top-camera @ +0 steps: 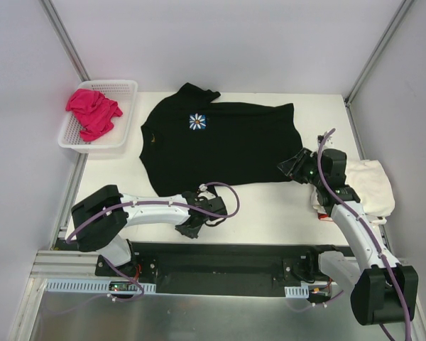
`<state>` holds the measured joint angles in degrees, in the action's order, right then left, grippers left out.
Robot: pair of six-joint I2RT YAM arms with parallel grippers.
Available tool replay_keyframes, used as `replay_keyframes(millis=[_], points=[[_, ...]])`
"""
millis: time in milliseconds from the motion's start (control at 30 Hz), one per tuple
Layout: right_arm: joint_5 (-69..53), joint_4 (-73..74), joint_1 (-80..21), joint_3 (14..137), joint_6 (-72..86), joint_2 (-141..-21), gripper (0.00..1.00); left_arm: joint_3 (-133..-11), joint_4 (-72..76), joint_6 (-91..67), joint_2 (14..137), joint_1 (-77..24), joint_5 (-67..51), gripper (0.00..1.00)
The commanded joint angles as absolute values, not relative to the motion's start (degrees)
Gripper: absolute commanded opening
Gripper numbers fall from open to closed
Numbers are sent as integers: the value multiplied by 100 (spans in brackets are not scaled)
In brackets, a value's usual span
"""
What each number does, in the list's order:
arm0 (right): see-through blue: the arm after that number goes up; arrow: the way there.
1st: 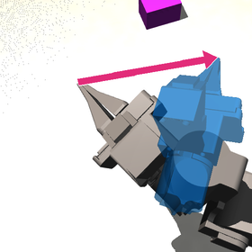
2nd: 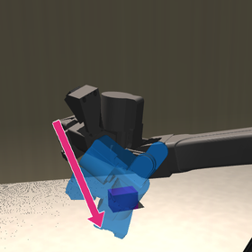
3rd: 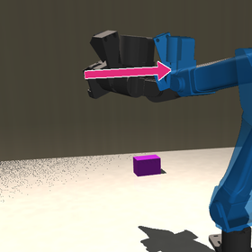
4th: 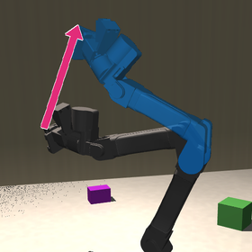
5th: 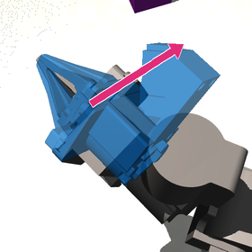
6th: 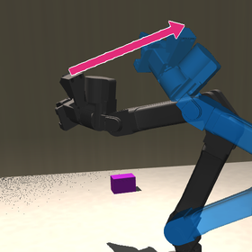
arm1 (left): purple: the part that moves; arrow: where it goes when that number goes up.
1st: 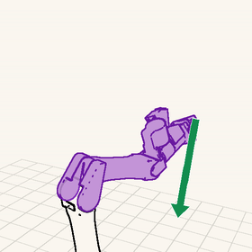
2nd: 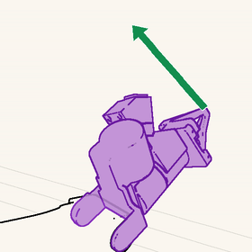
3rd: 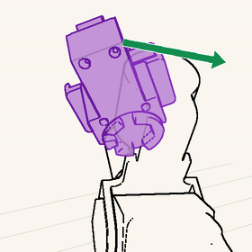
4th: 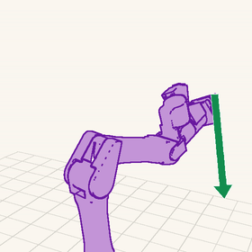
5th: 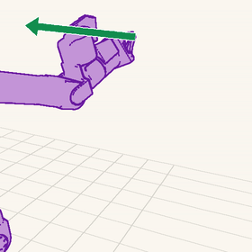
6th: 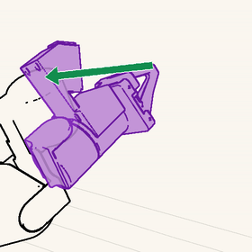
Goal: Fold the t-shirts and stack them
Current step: Flatten out the tshirt
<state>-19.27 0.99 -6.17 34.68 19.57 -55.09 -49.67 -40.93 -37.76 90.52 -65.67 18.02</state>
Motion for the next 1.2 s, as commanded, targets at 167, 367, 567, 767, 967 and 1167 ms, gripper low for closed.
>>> replay_keyframes(millis=[167,367,567,767,967,1167], points=[[-1854,158,-571,3524,1846,-5440,30,-4790,-3612,-3718,9395,-6601,1775,10],[-1828,176,-563,3533,1811,-5493,30,-4922,-3595,-3639,9449,-6601,1933,0],[-1837,167,-571,3533,1793,-5634,29,-5124,-3849,-3630,9325,-6583,2240,0],[-1863,114,-571,3524,1767,-5766,30,-5615,-4358,-3613,8861,-6346,2786,0],[-1881,79,-563,3533,1767,-5871,30,-6318,-4886,-3463,8517,-5890,3400,0],[-1872,79,-501,3507,1784,-5836,29,-6592,-5054,-3340,8429,-5713,3559,0]])
